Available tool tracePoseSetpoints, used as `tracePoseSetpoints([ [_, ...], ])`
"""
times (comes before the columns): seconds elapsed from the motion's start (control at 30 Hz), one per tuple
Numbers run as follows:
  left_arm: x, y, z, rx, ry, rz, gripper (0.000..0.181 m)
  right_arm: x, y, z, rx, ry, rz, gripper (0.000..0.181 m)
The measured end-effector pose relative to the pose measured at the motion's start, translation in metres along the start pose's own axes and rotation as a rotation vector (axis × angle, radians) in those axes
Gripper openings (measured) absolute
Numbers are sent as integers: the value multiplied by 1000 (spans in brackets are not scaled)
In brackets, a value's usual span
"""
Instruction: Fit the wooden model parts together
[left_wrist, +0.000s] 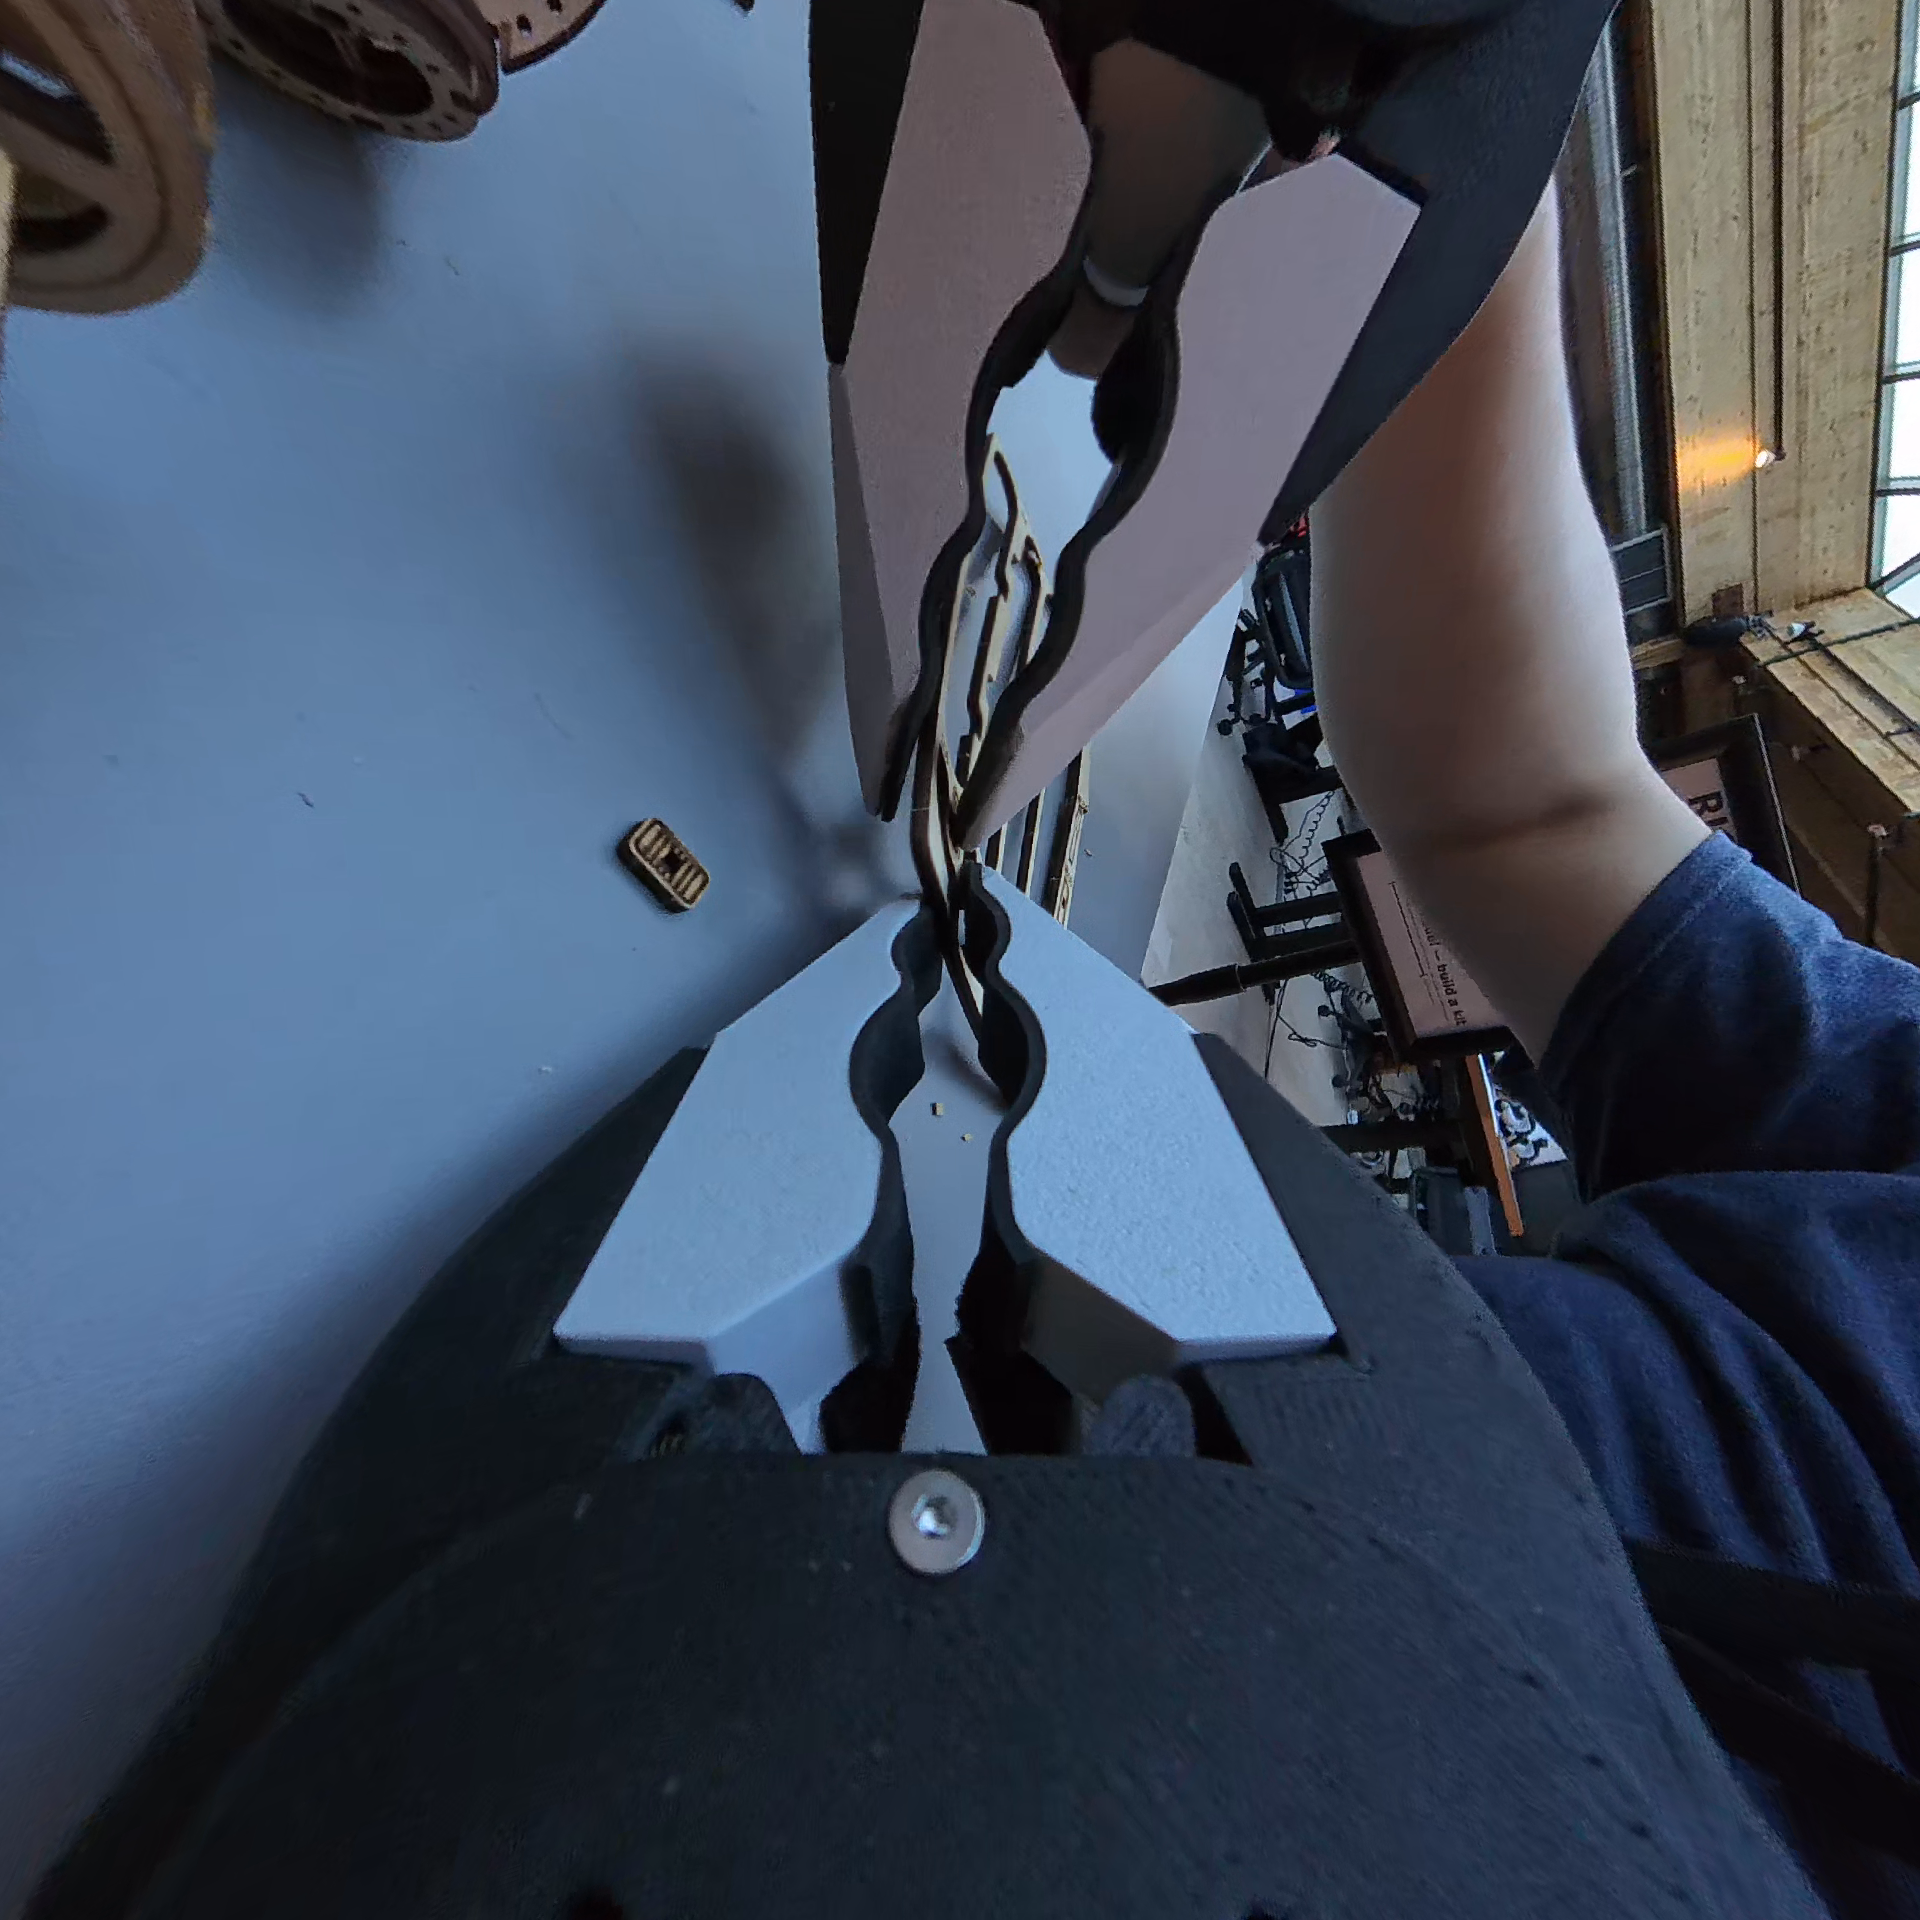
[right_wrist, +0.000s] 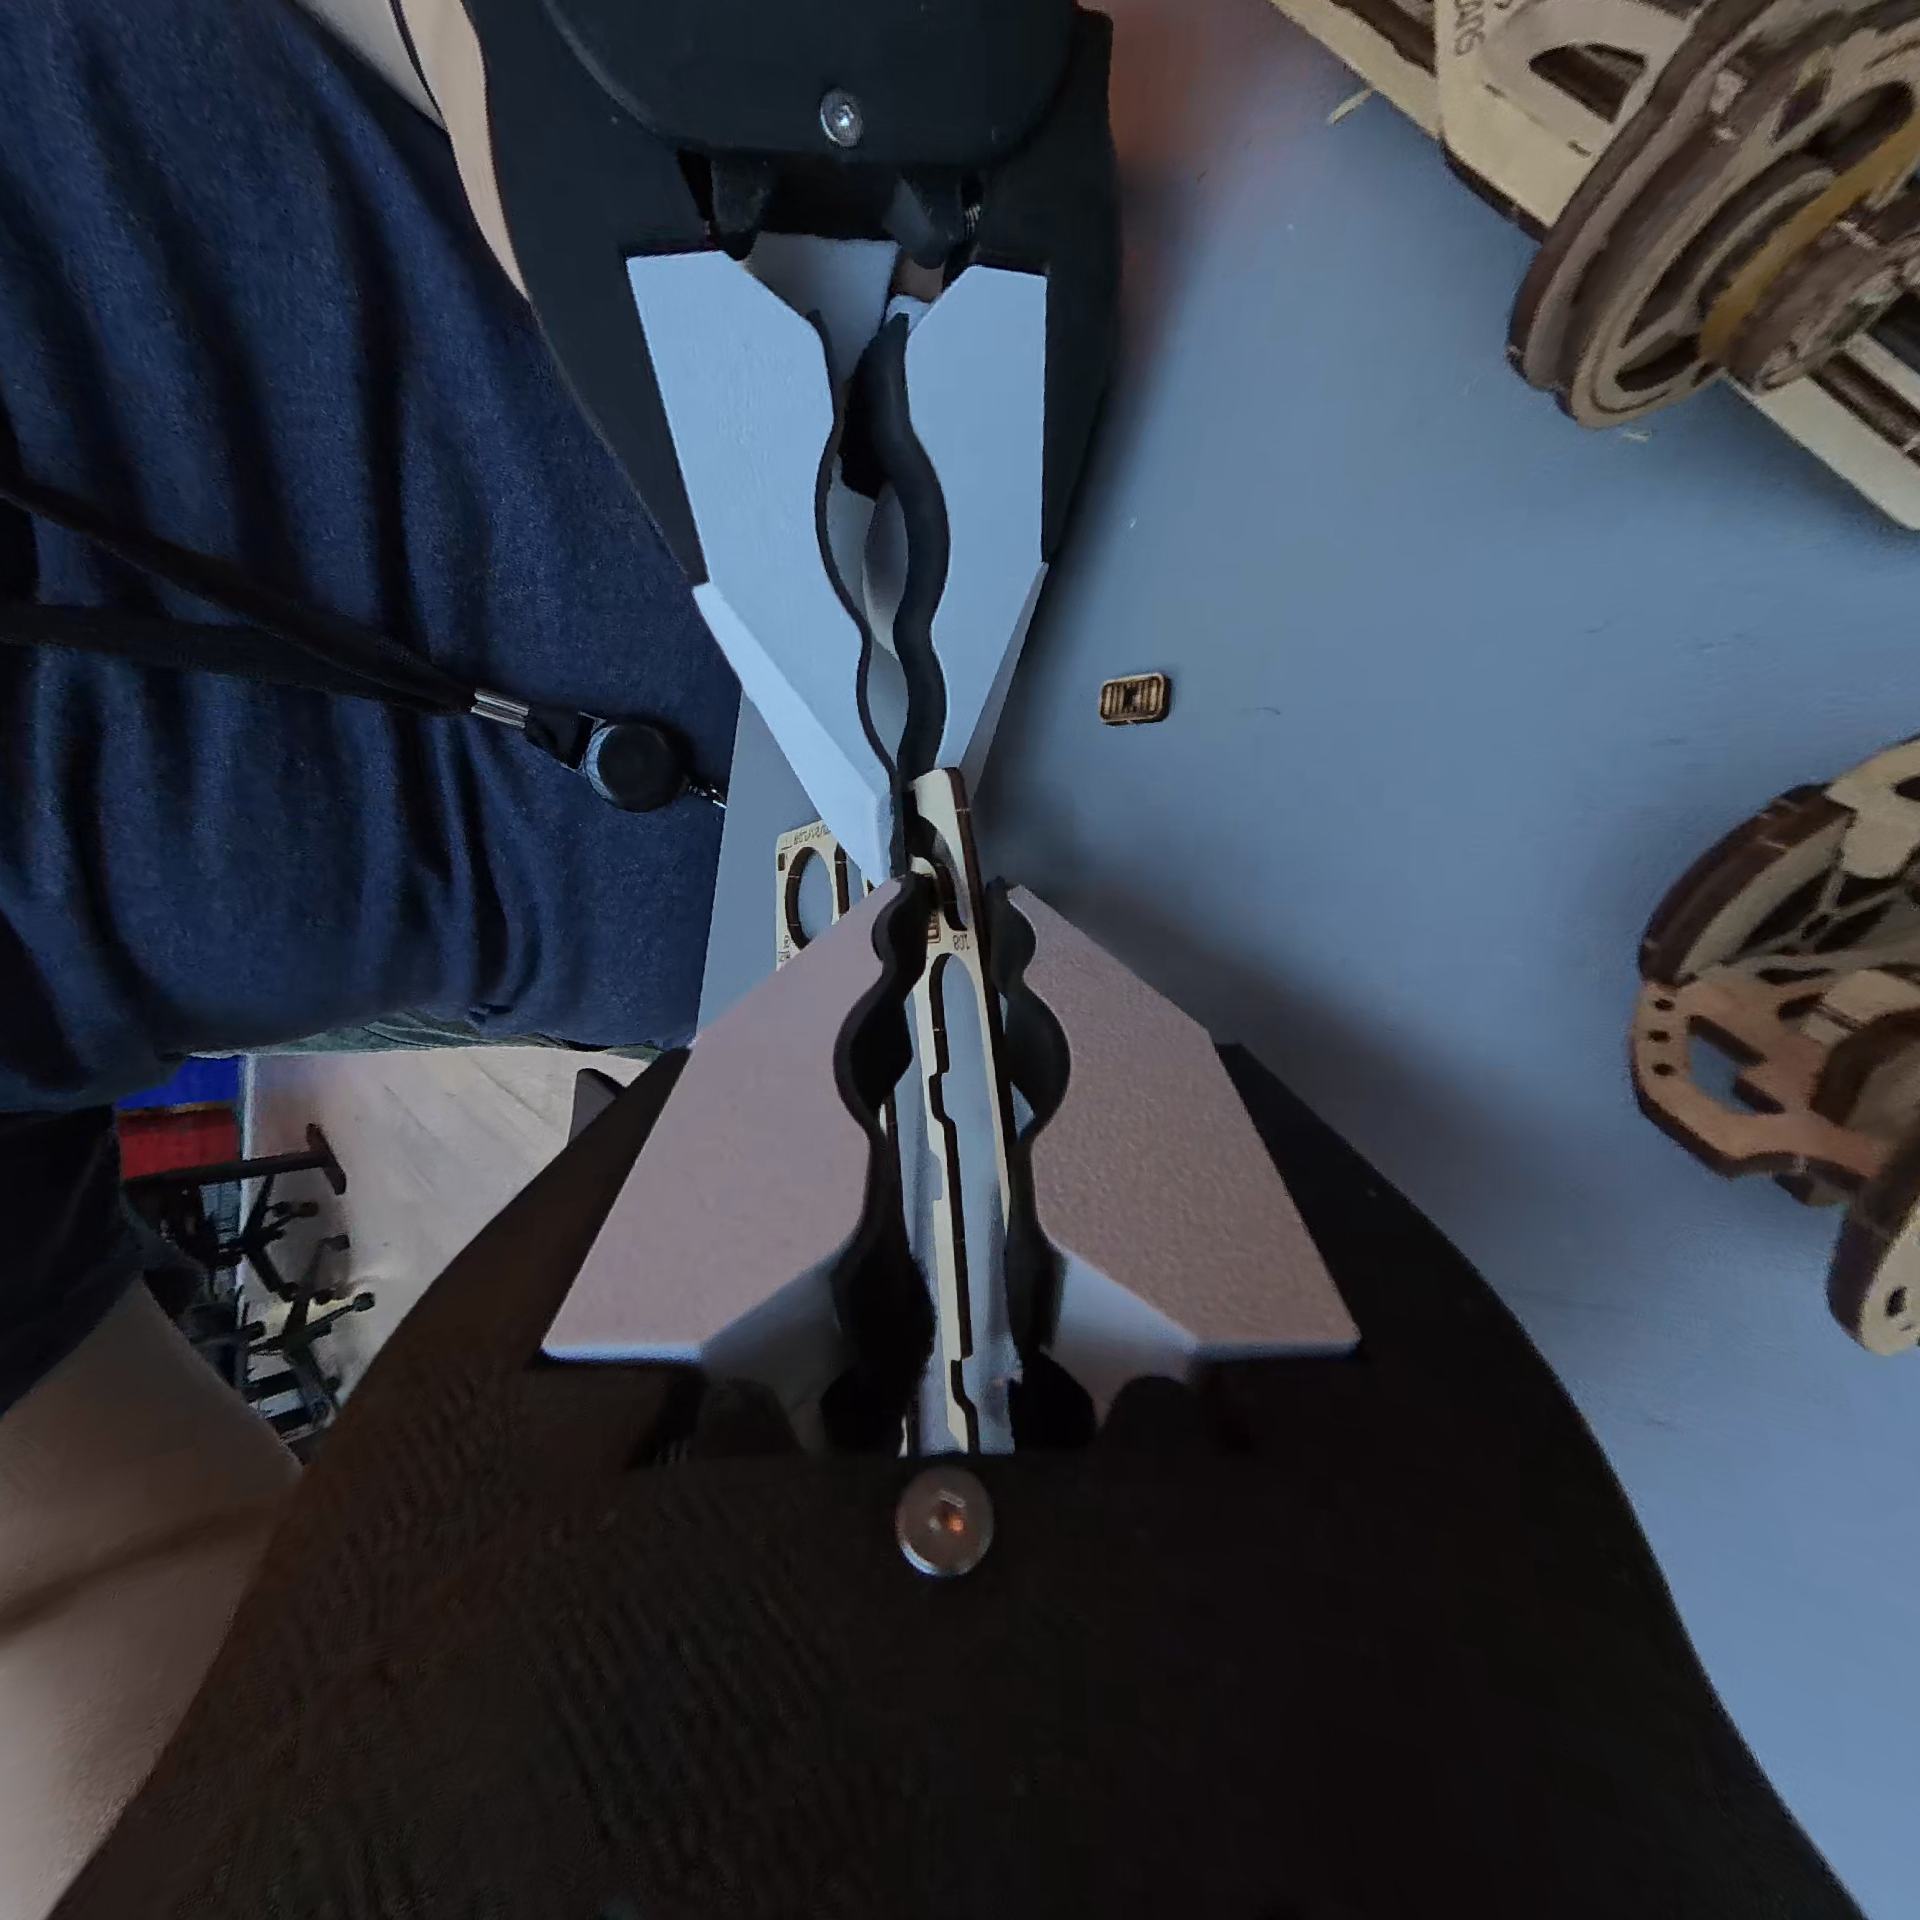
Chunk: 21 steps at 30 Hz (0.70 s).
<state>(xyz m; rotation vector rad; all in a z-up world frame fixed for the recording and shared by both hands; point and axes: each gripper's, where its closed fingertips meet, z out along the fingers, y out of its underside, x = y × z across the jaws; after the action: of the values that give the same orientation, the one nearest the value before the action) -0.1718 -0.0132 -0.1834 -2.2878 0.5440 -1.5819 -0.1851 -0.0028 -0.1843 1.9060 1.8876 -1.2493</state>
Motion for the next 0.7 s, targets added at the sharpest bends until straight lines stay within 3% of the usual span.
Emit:
tracePoseSetpoints([
  [0.37, -2, 4, 2, -24, -31, 27, 2, 4, 3, 6, -5, 4, -49, 9],
  [0.7, 4, -2, 0, 2, 38, 0, 3, -3, 0, -5, 56, 4, -55, 9],
])
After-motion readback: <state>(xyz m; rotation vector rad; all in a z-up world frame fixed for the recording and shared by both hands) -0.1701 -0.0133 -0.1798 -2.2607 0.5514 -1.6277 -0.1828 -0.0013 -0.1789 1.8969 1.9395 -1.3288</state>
